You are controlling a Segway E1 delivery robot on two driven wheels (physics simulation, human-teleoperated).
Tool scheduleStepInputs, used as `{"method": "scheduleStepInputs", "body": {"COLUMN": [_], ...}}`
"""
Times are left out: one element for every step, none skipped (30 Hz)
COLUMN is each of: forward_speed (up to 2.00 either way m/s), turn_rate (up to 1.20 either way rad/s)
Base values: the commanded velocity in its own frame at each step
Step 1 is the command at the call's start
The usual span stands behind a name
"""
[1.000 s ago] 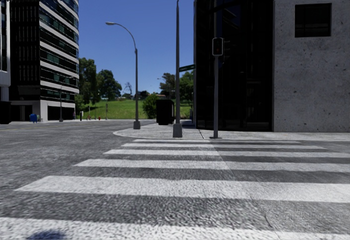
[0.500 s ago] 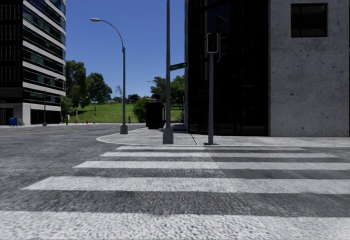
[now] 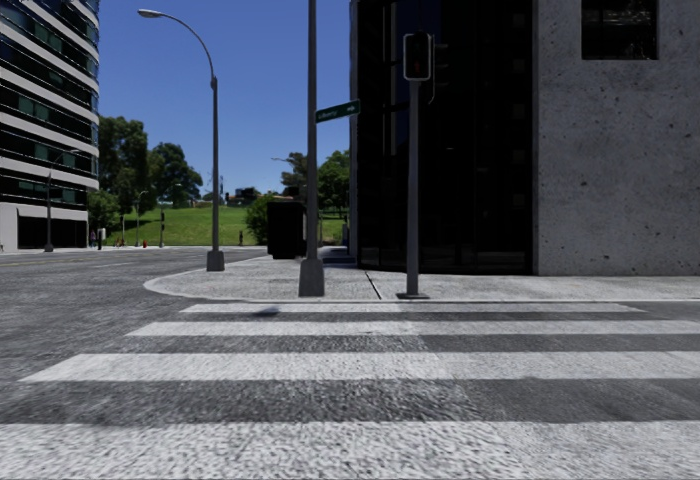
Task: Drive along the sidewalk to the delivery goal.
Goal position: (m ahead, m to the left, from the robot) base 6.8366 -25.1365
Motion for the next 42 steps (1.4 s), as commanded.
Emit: {"method": "scheduleStepInputs", "body": {"forward_speed": [1.98,1.98,1.98,1.98,1.98,1.98,1.98,1.98,1.98,1.98,1.98,1.98,1.98,1.98,1.97,1.97,1.94,1.86,1.80,1.76,1.76,1.76,1.76,1.76,1.76,1.76,1.76,1.76,1.76,1.76,1.76,1.76,1.76,1.76,1.76,1.76,1.76,1.76,1.76,1.76,1.76,1.76], "turn_rate": [-0.24,-0.24,-0.24,-0.24,-0.28,-0.31,-0.35,-0.36,-0.36,-0.36,-0.37,-0.37,-0.37,-0.37,-0.38,-0.38,-0.39,-0.40,-0.42,-0.42,-0.42,-0.42,-0.42,-0.42,-0.42,-0.42,-0.42,-0.42,-0.42,-0.42,-0.42,-0.42,-0.42,-0.42,-0.42,-0.42,-0.42,-0.42,-0.42,-0.42,-0.42,-0.42]}}
